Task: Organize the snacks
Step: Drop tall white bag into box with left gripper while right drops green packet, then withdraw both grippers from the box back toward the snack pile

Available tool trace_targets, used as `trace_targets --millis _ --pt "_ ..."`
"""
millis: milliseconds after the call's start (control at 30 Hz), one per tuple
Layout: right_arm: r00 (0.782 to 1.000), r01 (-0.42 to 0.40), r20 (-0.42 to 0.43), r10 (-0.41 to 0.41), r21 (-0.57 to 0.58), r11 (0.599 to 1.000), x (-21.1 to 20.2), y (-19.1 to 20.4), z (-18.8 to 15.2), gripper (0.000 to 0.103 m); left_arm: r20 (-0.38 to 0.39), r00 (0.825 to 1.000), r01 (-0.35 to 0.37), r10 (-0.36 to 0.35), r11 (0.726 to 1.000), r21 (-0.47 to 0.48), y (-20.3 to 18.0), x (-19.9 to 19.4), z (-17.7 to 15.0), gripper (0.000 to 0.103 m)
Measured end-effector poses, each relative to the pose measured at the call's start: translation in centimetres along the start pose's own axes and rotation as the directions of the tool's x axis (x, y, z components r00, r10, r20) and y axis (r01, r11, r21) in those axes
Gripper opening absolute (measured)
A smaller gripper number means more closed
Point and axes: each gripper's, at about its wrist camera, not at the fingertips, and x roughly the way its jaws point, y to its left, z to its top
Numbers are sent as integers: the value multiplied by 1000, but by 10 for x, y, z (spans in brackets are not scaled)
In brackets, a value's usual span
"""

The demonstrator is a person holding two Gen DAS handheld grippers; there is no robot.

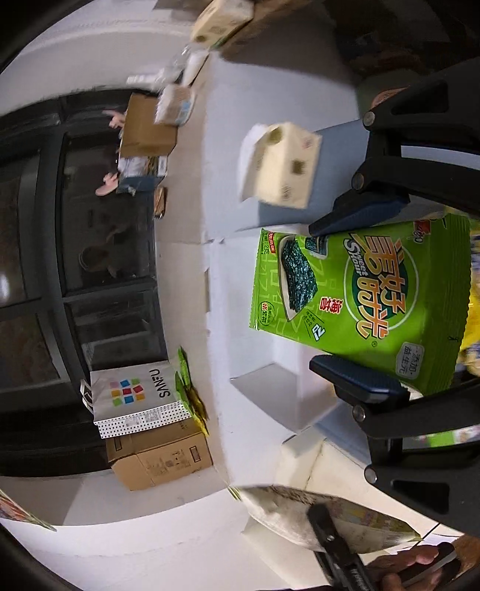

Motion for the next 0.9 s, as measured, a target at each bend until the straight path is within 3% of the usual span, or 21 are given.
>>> trace_targets --millis 233,333,533,567,600,633,700,900 --pt "1000 -9 -22 8 -36 999 80 -7 59 69 -111 992 -61 64 998 28 10 109 74 35" --pt "996 33 -82 -35 -22 999 117 -12 73 69 -144 984 -98 106 993 60 14 145 84 35" --pt "993 24 -112 -24 -1 1000 147 -23 76 70 -160 976 -137 146 988 67 27 177 92 38" --pt "993 24 -119 -24 3 1000 151 -24 76 73 -164 976 -134 145 988 77 29 178 91 43" --pt "991 26 -130 -26 1 1000 156 -26 76 83 -177 974 -130 143 988 84 31 181 91 66" --pt "989 39 -141 -39 -4 999 159 -27 76 89 -206 968 -131 146 988 81 35 187 90 100" --pt "985 73 -159 -74 -13 997 162 -30 74 103 -219 965 -132 145 989 70 41 188 87 103" --pt "993 55 -106 -55 4 998 137 -40 66 103 -151 976 -151 155 988 34 50 161 83 103"
